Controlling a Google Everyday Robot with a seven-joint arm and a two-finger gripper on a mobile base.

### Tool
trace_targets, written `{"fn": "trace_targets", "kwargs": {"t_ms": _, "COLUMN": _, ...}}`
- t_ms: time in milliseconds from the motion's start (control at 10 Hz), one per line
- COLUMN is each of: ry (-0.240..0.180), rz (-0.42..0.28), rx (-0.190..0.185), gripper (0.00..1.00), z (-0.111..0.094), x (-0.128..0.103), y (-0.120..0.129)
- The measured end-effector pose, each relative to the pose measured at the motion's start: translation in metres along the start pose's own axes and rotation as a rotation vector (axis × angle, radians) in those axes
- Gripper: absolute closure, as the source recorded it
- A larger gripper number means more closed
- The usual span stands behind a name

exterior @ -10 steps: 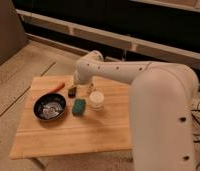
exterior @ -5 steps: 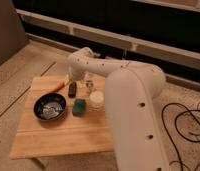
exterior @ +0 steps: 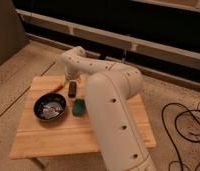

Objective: Place the eraser on the white sponge

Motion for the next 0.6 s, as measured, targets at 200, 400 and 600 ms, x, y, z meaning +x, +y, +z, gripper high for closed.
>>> {"fn": "trace_targets", "kwargs": {"t_ms": 200, "ry": 0.011, "rz": 0.035, "rx": -0.021, "gripper": 0.35, "z": 0.015, "x": -0.008, "y": -0.002}}
{"fn": "trace_targets", "kwargs": {"t_ms": 400, "ry": 0.013, "rz": 0.043, "rx": 0.0, "gripper": 0.35, "z": 0.029, "x": -0.016, "y": -0.009}}
{"fn": "trace_targets", "kwargs": {"t_ms": 600, "ry": 0.021, "rz": 0.048, "rx": 0.02, "gripper": 0.35, "z": 0.038, "x": -0.018, "y": -0.016}}
